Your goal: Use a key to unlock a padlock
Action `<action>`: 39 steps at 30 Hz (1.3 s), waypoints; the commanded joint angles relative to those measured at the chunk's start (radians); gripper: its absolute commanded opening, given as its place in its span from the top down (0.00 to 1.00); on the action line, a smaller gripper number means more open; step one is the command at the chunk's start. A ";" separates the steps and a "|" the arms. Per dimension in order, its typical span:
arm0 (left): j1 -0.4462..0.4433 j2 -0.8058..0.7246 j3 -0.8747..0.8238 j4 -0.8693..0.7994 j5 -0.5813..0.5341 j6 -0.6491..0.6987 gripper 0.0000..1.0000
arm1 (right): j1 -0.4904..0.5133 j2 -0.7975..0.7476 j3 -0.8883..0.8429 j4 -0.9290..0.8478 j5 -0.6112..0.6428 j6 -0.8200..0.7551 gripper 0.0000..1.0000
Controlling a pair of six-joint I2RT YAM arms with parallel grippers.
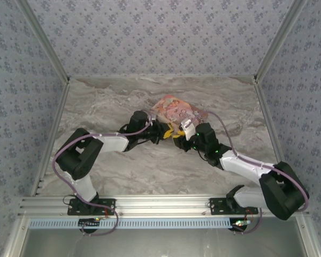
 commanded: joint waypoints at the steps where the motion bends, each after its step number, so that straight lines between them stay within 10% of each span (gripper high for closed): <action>1: 0.011 -0.030 0.014 0.018 0.010 0.018 1.00 | 0.020 -0.044 -0.020 -0.041 0.121 -0.086 0.56; 12: 0.028 -0.062 0.009 -0.017 0.026 0.074 1.00 | 0.179 -0.082 -0.071 0.001 0.407 -0.306 0.39; 39: 0.042 -0.168 0.155 -0.384 0.045 0.228 1.00 | 0.251 -0.021 -0.025 0.097 0.501 -0.514 0.33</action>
